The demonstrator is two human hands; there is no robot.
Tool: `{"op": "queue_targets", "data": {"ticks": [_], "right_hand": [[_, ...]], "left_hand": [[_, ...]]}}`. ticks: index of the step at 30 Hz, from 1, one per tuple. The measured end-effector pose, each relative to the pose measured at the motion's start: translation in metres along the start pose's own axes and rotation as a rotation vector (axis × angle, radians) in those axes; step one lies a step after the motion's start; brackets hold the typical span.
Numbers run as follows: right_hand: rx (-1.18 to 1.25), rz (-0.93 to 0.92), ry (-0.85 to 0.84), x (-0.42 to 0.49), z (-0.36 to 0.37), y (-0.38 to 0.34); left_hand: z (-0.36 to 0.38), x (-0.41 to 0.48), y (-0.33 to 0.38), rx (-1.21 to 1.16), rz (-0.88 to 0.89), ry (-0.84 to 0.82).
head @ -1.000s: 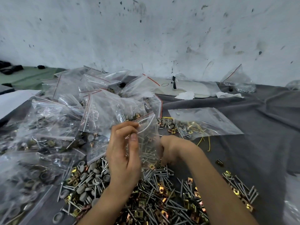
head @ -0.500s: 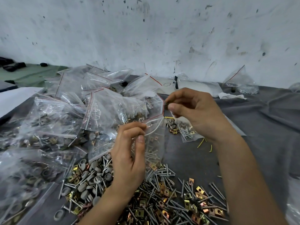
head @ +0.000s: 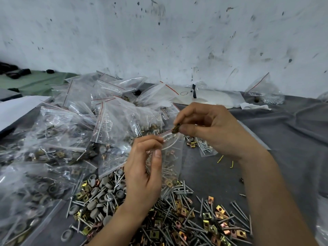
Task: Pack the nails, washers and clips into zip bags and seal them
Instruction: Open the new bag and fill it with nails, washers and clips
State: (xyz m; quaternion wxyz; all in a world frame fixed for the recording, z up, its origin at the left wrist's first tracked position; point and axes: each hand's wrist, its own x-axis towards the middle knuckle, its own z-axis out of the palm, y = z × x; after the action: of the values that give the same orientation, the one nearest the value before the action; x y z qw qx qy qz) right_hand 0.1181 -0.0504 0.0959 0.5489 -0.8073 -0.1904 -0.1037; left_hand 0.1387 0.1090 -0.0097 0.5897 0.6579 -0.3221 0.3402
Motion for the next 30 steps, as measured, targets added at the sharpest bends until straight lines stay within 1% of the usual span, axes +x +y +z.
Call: {"op": "queue_targets", "data": {"ticks": [4,8,11,13,16,21,24,30], "right_hand": [[0.016,0.000,-0.109,-0.005,-0.003,-0.006],[0.016,0.024,-0.211,-0.006,0.000,-0.011],[-0.024,0.042,-0.207,-0.003,0.005,-0.006],[-0.036,0.059,-0.216,-0.001,0.007,-0.003],[-0.022,0.080,-0.229,-0.001,0.007,0.001],[0.010,0.120,-0.251,-0.002,0.005,0.001],[-0.010,0.129,-0.247,-0.003,0.004,0.000],[-0.054,0.123,-0.199,-0.001,0.004,0.000]], "left_hand": [[0.000,0.000,0.000,0.024,0.001,-0.009],[0.000,0.001,0.000,-0.015,-0.021,-0.005],[-0.001,0.001,0.000,0.055,0.023,-0.024],[-0.001,0.001,0.001,0.053,0.002,-0.014],[-0.001,0.001,0.001,0.056,-0.015,0.019],[-0.001,0.002,0.001,0.106,0.032,0.027],[-0.001,0.002,0.001,0.095,0.015,0.026],[-0.001,0.001,0.004,0.000,-0.074,0.003]]}}
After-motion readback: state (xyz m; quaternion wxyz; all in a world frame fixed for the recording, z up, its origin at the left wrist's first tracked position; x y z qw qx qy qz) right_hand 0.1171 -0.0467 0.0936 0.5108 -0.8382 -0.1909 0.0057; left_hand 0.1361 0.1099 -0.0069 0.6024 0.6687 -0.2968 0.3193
